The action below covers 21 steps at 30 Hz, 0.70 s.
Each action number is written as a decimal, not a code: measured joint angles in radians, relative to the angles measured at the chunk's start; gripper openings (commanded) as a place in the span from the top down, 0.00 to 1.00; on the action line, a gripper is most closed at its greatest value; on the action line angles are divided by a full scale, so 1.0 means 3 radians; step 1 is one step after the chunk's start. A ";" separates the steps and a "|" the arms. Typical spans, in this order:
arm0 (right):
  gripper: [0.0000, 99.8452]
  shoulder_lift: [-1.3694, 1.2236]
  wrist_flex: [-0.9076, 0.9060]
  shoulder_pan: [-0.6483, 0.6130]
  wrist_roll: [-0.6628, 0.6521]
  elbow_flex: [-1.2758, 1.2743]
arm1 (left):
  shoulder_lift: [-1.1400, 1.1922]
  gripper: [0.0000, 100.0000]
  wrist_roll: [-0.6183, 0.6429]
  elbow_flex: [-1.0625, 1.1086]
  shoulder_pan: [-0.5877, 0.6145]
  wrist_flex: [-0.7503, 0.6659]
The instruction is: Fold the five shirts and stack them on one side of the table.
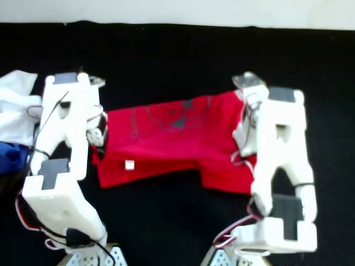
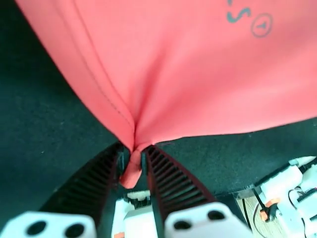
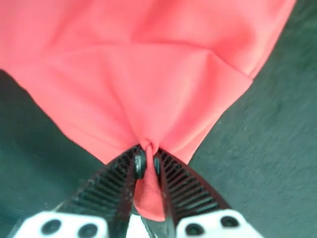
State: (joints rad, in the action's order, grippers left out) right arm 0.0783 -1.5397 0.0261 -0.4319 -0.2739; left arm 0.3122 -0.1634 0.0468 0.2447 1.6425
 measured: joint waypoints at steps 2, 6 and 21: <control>0.99 0.0102 0.0097 0.0051 -0.0092 -0.0251 | 0.0000 0.99 0.0000 0.0113 -0.0046 -0.0072; 0.99 0.0143 0.0199 0.0169 -0.0189 -0.0425 | 0.0000 0.99 0.0000 0.0215 -0.0256 -0.0097; 0.99 0.0174 0.0235 0.0220 -0.0199 -0.0624 | -0.0026 0.99 0.0000 0.0332 -0.0322 -0.0276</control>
State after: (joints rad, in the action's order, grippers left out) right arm 0.1304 -1.4691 0.0921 -0.4918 -0.4611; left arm 0.3046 -0.1634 0.1465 0.1481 1.5597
